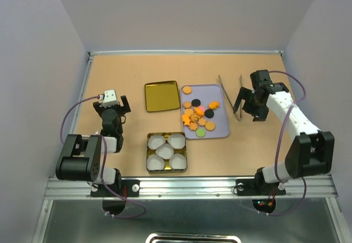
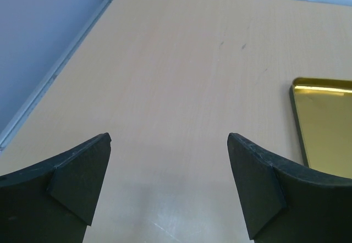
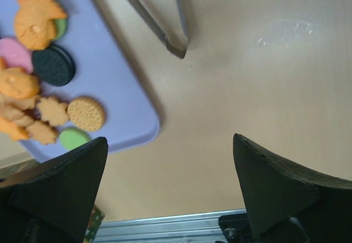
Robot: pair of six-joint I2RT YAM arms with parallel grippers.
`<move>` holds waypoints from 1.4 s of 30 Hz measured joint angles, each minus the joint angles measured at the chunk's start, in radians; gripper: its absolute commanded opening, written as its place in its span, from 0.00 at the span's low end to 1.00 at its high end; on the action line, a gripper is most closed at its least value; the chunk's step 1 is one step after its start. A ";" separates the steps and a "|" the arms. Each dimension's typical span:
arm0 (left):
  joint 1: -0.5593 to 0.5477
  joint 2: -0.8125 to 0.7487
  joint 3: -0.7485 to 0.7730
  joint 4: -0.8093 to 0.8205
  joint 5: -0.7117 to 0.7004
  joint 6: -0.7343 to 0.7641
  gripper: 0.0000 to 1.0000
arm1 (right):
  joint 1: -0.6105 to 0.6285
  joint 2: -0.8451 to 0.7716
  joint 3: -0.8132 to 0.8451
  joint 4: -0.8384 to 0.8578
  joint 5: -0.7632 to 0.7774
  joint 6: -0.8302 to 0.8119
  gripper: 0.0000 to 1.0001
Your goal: Pack the cookies
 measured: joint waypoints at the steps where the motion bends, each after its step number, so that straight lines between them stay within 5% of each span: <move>1: -0.003 -0.026 0.007 -0.026 -0.020 -0.002 0.99 | 0.000 0.043 0.015 0.000 0.021 -0.014 1.00; 11: -0.009 -0.430 0.386 -0.590 -0.017 -0.188 0.99 | 0.000 0.323 0.097 0.053 0.127 -0.103 1.00; 20: -0.009 -0.555 0.427 -1.027 0.052 -0.332 0.99 | 0.000 0.451 0.162 0.135 0.120 -0.143 1.00; 32: -0.009 -0.652 0.425 -1.207 0.092 -0.390 0.99 | 0.000 0.603 0.268 0.184 0.085 -0.154 0.97; 35: -0.009 -0.647 0.425 -1.221 0.104 -0.412 0.99 | 0.000 0.628 0.302 0.182 0.085 -0.154 0.89; 42: -0.009 -0.633 0.423 -1.230 0.135 -0.451 0.99 | 0.000 0.649 0.330 0.201 0.085 -0.164 0.46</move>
